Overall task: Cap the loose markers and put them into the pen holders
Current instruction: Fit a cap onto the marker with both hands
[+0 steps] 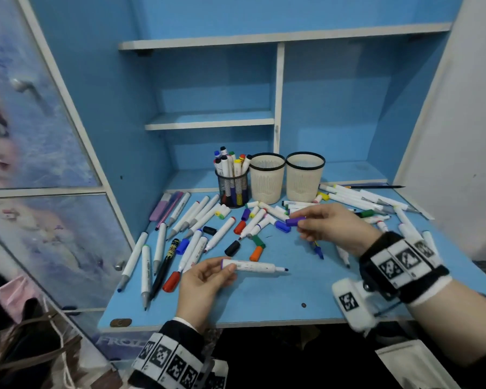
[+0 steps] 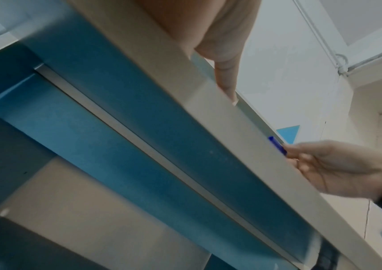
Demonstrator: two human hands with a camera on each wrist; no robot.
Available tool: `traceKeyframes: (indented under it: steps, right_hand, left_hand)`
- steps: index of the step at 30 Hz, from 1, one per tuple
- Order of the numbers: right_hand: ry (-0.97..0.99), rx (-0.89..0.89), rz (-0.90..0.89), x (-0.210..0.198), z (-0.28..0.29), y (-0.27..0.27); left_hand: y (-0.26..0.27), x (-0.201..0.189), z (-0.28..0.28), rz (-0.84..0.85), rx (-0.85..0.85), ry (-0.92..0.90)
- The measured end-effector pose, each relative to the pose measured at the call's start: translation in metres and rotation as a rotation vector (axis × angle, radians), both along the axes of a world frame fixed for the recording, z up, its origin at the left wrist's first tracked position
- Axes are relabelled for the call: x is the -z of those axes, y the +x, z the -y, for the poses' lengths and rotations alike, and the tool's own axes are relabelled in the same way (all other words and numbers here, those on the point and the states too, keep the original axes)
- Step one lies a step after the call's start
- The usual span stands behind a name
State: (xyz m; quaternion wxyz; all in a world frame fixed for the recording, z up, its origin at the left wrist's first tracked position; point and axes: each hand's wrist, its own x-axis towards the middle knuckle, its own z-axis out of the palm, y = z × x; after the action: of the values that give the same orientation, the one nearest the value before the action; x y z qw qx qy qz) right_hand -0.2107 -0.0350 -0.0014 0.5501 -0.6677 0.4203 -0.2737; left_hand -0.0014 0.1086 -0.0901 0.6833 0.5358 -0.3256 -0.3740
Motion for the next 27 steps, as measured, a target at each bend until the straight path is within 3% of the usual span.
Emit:
traceKeyframes:
  steps: [8,15,24,27]
  right_hand:
    - [0.017,0.22,0.211,0.05,-0.048,-0.036]
    - [0.033,0.317,0.392,0.079,-0.064,-0.032]
    - [-0.02,0.25,0.343,0.082,-0.067,-0.023]
    - [-0.06,0.212,0.299,0.084,-0.069,-0.019]
  left_hand:
    - [-0.005,0.002,-0.003,0.022,-0.029,-0.015]
    - [-0.002,0.004,-0.004,-0.032,-0.007,-0.065]
    - [-0.006,0.0,-0.003,-0.028,0.01,-0.018]
    - [-0.012,-0.003,-0.003,0.056,0.047,0.03]
